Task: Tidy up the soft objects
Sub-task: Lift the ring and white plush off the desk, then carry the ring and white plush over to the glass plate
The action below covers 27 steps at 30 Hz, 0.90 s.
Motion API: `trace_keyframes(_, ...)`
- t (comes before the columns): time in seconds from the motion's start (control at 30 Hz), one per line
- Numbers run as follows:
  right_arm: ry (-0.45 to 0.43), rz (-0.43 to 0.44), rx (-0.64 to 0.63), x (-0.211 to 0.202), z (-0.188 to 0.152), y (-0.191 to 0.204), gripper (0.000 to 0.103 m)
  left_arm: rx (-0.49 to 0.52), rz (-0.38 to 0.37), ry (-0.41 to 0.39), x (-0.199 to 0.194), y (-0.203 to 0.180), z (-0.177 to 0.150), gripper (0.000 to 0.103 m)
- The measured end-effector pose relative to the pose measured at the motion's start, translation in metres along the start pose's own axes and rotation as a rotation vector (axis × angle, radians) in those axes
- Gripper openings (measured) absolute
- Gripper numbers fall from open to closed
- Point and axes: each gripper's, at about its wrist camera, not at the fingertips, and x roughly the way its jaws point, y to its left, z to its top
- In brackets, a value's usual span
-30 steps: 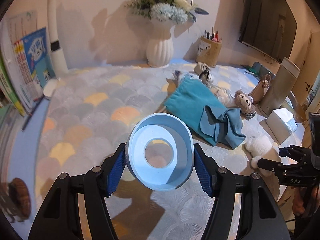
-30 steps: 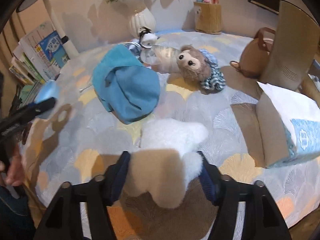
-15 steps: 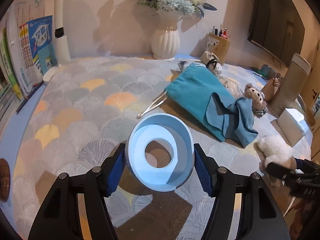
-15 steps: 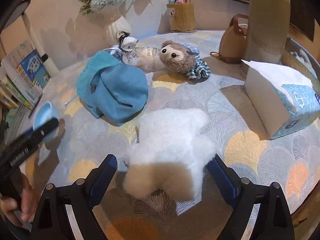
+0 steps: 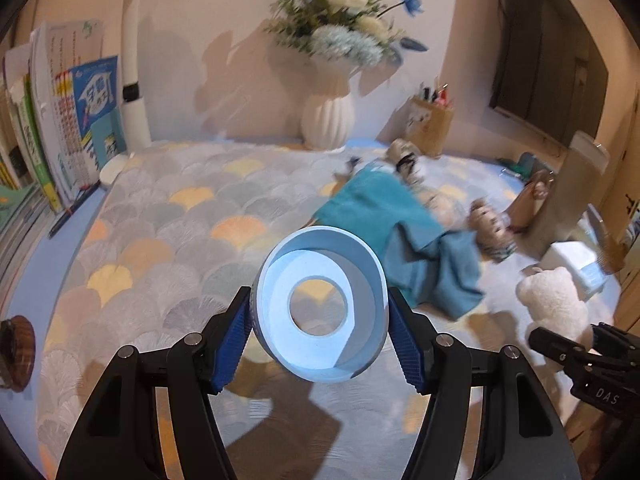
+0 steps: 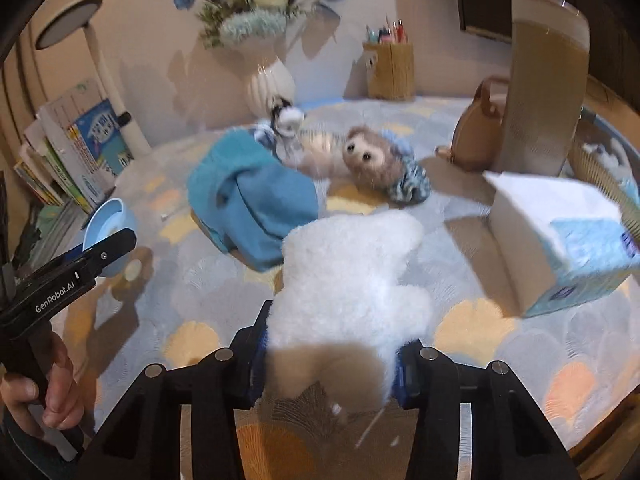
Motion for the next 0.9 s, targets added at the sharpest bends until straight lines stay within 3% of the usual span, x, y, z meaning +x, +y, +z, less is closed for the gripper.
trace_keyframes(0.23, -0.095, 0.024, 0.037, -0.047, 0.014, -0.015, 0.046, 0.081, -0.104, -0.052, -0.025, -0.058, 0.028, 0.063)
trace_keyframes(0.37, -0.194, -0.137, -0.004, -0.076, 0.021, -0.032, 0.046, 0.174, -0.165, -0.094, -0.032, -0.116, 0.042, 0.063)
trace_keyframes(0.43, -0.206, -0.147, 0.021, -0.085, 0.022, -0.048, 0.046, 0.215, -0.213, -0.096, -0.032, -0.149, 0.048, 0.063)
trace_keyframes(0.53, -0.236, -0.193, 0.082, -0.105, 0.023, -0.084, 0.046, 0.303, -0.284, -0.107, -0.035, -0.206, 0.056, 0.063)
trace_keyframes(0.6, -0.266, -0.239, 0.127, -0.117, 0.023, -0.111, 0.046, 0.37, -0.289, -0.13, -0.039, -0.24, 0.056, 0.063)
trace_keyframes(0.7, -0.291, -0.326, 0.208, -0.129, 0.017, -0.157, 0.046, 0.441, -0.372, -0.127, -0.043, -0.293, 0.053, 0.063)
trace_keyframes(0.9, -0.32, -0.377, 0.332, -0.147, 0.02, -0.239, 0.046, 0.522, -0.457, -0.104, -0.032, -0.383, 0.066, 0.063)
